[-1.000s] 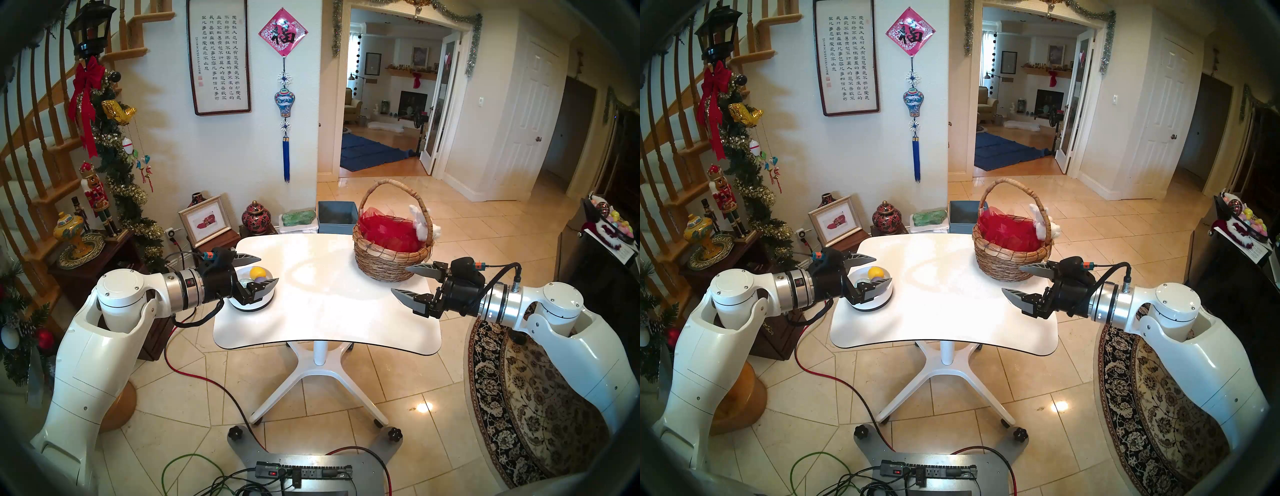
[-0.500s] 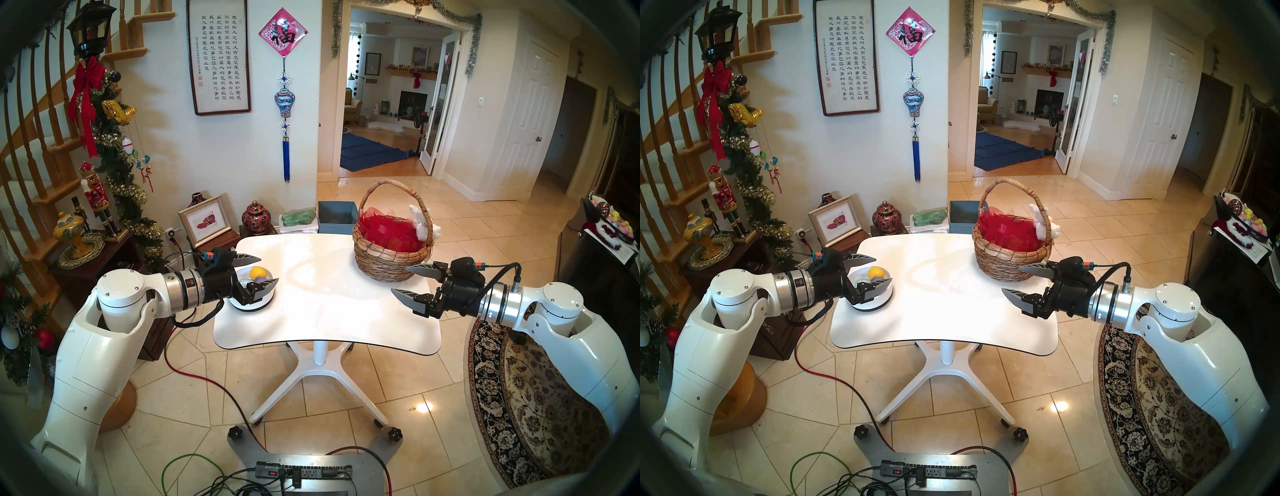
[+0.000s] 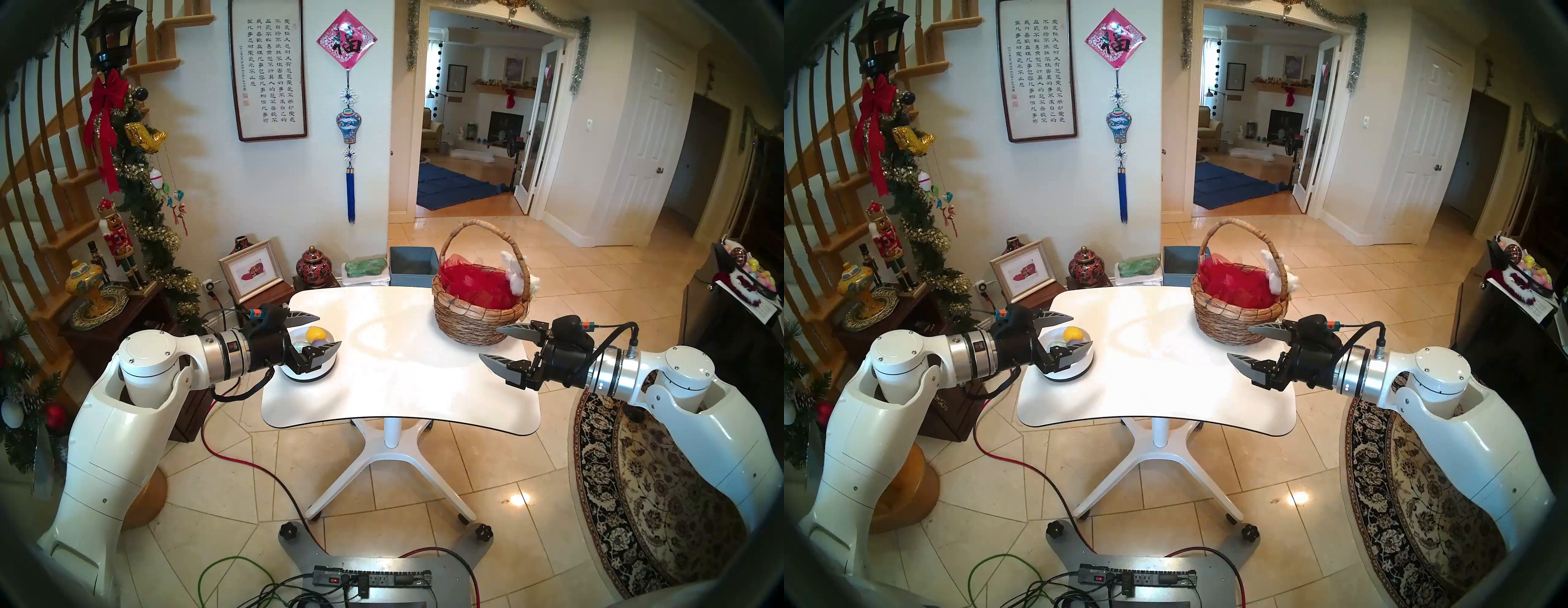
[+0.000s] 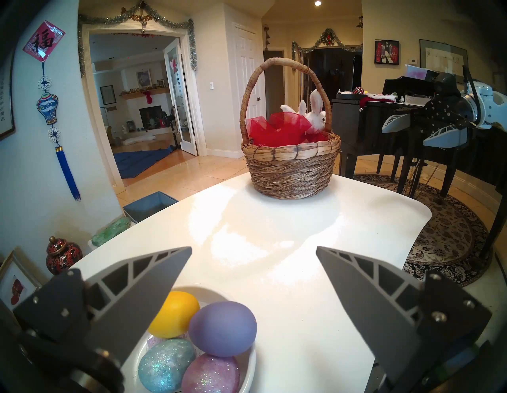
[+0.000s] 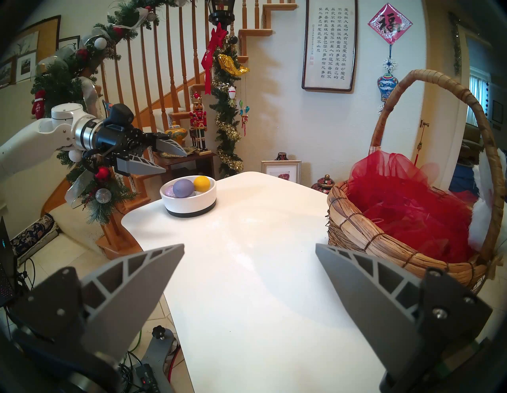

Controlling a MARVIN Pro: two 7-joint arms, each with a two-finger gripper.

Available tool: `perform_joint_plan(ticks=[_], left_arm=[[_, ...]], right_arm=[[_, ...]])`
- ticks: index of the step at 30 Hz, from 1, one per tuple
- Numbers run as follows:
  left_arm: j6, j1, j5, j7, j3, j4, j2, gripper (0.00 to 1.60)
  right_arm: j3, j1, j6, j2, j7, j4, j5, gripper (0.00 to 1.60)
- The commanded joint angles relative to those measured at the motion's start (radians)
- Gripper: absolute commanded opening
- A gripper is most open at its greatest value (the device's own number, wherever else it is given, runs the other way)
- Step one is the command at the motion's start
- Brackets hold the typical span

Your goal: Put easter egg into basket

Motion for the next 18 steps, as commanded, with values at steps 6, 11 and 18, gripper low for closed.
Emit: perform_joint_plan(ticks=[6,11,18], left_arm=[[0.0,-0.006,0.0,0.0,-0.001,-0.004,0.001,1.6],[0.0,-0.006,0.0,0.0,-0.001,-0.004,0.001,1.6],[0.0,-0.006,0.0,0.0,-0.001,-0.004,0.001,1.6]], right_arm=[[0.063,-0.027,0.012,0.011,0.027,-0.022,0.064,1.6],[0.099,-0.03,0.031,0.028,0.038,-0.036,0.086,1.6],[0.145,0.001,0.067,0.053,0.049,-0.026,0.109,1.6]])
